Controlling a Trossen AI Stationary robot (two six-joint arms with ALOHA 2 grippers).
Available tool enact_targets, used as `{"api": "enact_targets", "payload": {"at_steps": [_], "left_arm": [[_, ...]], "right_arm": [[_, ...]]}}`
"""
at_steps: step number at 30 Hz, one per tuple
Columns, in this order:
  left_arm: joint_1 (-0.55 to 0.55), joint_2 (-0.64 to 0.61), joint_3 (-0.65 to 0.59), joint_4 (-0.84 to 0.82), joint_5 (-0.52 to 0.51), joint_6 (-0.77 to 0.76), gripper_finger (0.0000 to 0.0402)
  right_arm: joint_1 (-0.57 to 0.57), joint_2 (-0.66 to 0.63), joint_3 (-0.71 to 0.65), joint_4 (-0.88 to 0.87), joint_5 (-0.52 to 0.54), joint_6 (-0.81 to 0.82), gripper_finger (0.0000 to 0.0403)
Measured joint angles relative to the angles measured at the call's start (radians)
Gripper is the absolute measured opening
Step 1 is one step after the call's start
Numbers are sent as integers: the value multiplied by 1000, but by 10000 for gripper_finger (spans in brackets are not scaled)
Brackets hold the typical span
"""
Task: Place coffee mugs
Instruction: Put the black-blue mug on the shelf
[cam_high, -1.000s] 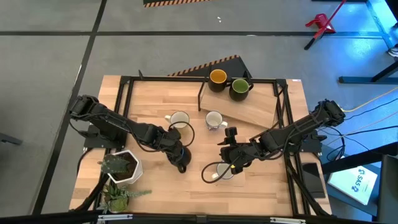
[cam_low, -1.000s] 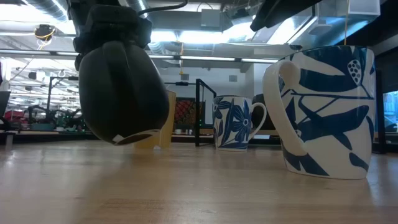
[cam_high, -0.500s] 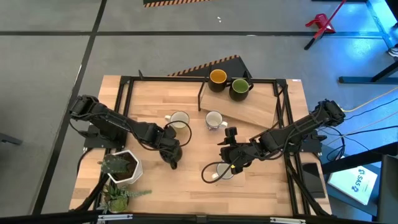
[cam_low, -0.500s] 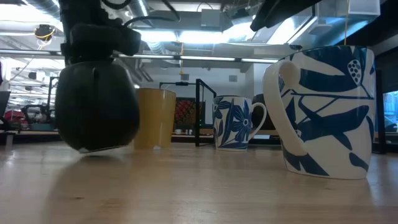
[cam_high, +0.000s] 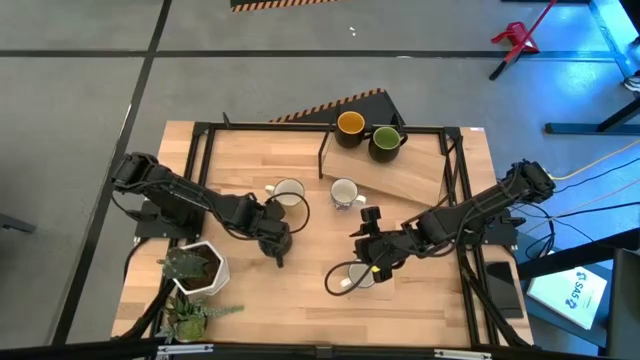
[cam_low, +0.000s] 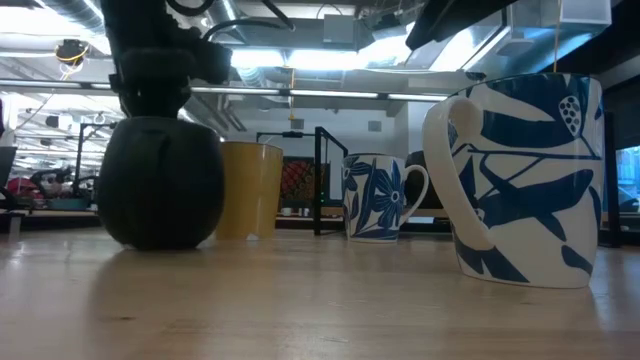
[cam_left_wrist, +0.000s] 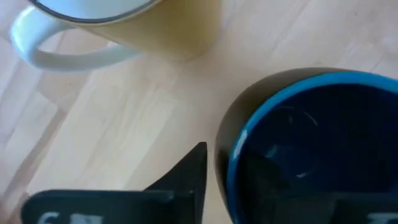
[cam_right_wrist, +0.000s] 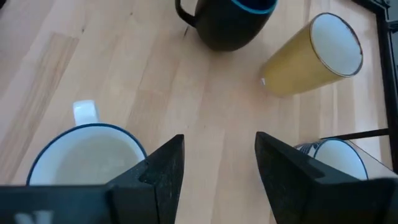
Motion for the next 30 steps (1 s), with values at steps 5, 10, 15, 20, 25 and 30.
{"api": "enact_targets", "payload": {"at_steps": [5, 10, 15, 20, 25, 30], "left_arm": [[-1, 0, 0, 27, -1, 18, 102], [-6, -4, 0, 23, 2, 46, 113], [-11, -4, 0, 29, 25, 96, 120], [-11, -4, 3, 47, 51, 170, 134], [-5, -3, 32, 43, 67, 234, 152], [-5, -3, 93, 39, 63, 301, 166]], "right_arm": [[0, 23, 1, 37, 29, 2, 182], [0, 93, 1, 207, -23, -120, 182], [-9, 180, 28, 317, -41, -264, 182], [-46, 250, 111, 326, -57, -392, 203], [-91, 281, 169, 330, -130, -401, 249], [-100, 281, 171, 323, -121, -454, 270]]}}
